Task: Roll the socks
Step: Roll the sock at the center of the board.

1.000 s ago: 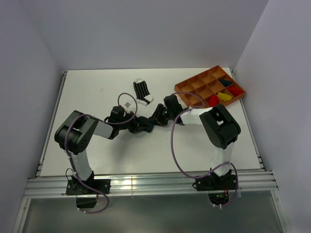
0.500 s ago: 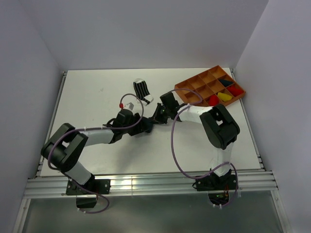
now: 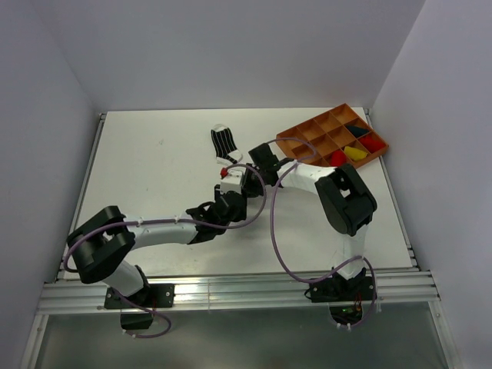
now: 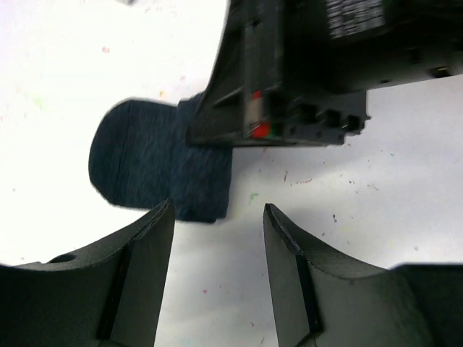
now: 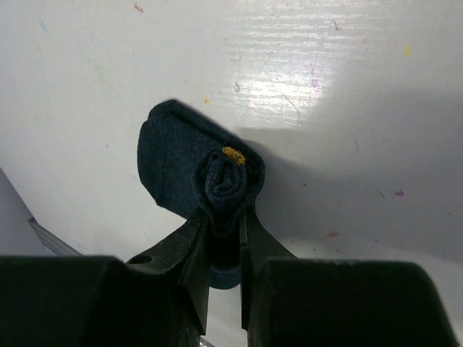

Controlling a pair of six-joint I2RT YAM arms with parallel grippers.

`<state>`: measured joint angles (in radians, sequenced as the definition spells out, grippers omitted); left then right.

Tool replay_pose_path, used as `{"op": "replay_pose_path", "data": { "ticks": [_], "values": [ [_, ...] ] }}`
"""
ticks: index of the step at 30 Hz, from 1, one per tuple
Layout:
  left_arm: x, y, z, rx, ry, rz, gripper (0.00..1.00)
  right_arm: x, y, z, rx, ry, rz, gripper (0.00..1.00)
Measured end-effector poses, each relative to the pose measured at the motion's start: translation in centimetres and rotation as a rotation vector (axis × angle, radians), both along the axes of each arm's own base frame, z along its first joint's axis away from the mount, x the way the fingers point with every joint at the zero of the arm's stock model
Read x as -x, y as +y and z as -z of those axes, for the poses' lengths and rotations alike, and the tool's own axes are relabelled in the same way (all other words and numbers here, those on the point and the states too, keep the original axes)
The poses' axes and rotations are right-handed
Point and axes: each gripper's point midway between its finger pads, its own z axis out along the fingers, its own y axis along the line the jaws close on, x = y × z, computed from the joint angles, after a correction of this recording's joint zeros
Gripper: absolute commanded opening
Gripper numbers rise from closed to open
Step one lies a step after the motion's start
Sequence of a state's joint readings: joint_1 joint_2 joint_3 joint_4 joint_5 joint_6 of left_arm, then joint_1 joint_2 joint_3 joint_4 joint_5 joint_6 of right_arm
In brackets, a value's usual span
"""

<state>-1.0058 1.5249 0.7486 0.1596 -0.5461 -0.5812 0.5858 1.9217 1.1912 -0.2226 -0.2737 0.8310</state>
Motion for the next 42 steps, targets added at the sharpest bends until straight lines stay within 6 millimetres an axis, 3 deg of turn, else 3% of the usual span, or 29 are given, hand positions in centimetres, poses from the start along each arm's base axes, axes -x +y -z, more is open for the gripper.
{"op": "replay_pose_path", "data": {
  "ticks": [4,19,22,26,28,35,38,42],
  "values": [
    [-0.6,-0.9,0.3,-0.066,-0.041,0.004,0.56,0.4,0.0,0.1,0.012,0.008,-0.013,0.00],
    [-1.4,-0.9,4.5,-0.220,-0.022,-0.002,0.50,0.6,0.1,0.2,0.013,0.022,-0.019,0.00],
    [-1.7,-1.0,5.1,-0.248,-0.024,-0.012,0.43,0.5,0.0,0.2,0.013,0.022,-0.018,0.00],
    [-2.0,-1.1,5.3,-0.273,-0.025,-0.030,0.12,0.2,0.0,0.2,0.009,0.015,-0.013,0.01],
    [-2.2,-1.3,5.2,-0.277,-0.027,-0.037,0.01,-0.1,0.0,0.1,0.000,0.008,-0.007,0.10],
    [-2.4,-1.0,5.1,-0.230,0.011,-0.042,0.01,-0.1,0.3,0.2,-0.078,0.001,0.020,0.61],
    [-2.5,-0.7,4.8,-0.122,0.076,-0.023,0.01,0.4,0.2,0.0,-0.108,-0.010,0.025,0.71],
    [-2.8,0.4,4.5,0.053,0.171,-0.009,0.01,0.7,-0.5,-0.5,-0.138,-0.035,0.053,0.74]
  ]
}}
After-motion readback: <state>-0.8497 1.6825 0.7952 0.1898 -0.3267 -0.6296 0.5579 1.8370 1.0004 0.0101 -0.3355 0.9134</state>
